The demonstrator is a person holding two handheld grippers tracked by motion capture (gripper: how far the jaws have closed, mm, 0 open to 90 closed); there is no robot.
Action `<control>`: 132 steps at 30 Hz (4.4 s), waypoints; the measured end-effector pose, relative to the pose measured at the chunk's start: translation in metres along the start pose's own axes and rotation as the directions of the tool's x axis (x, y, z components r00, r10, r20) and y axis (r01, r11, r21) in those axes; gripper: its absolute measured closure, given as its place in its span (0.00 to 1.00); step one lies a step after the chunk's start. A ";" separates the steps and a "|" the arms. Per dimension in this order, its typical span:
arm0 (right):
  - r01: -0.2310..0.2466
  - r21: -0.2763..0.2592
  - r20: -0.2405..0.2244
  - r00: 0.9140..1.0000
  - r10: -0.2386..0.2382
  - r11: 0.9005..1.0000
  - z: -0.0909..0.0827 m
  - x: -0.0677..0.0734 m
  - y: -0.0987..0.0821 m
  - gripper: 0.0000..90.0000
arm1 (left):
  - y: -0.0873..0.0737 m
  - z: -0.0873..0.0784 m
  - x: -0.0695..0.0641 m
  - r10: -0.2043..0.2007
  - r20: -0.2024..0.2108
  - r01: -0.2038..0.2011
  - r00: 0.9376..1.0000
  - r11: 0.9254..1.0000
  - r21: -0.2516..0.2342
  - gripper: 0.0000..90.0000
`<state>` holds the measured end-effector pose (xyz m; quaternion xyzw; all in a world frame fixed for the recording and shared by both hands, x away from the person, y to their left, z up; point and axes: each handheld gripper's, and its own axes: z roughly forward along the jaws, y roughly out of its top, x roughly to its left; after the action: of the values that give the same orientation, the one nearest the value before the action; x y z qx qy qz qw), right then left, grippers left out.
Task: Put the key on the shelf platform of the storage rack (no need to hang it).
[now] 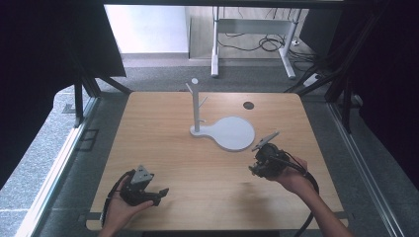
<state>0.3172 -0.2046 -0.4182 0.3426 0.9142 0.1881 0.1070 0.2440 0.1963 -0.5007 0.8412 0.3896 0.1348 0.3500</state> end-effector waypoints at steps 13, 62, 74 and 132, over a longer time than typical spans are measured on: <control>-0.004 -0.010 -0.001 1.000 0.004 1.000 0.000 -0.013 0.025 0.76 | -0.001 0.000 0.002 -0.004 -0.001 0.004 1.000 1.000 -0.001 0.26; -0.096 -0.003 -0.033 0.995 0.096 0.995 0.051 -0.070 0.105 0.76 | -0.003 0.000 0.006 -0.015 0.000 0.015 1.000 1.000 0.005 0.26; -0.117 0.019 -0.043 0.992 0.118 0.993 0.078 -0.077 0.119 0.76 | -0.004 0.001 0.008 -0.014 0.001 0.014 1.000 1.000 0.007 0.26; -0.185 0.016 -0.045 0.982 0.185 0.983 0.092 -0.088 0.092 0.62 | -0.006 -0.003 0.010 -0.022 -0.014 0.022 1.000 1.000 0.003 0.26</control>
<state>0.4663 -0.1739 -0.4571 0.4222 0.8818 0.1997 0.0659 0.2455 0.2080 -0.5028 0.8365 0.4014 0.1359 0.3473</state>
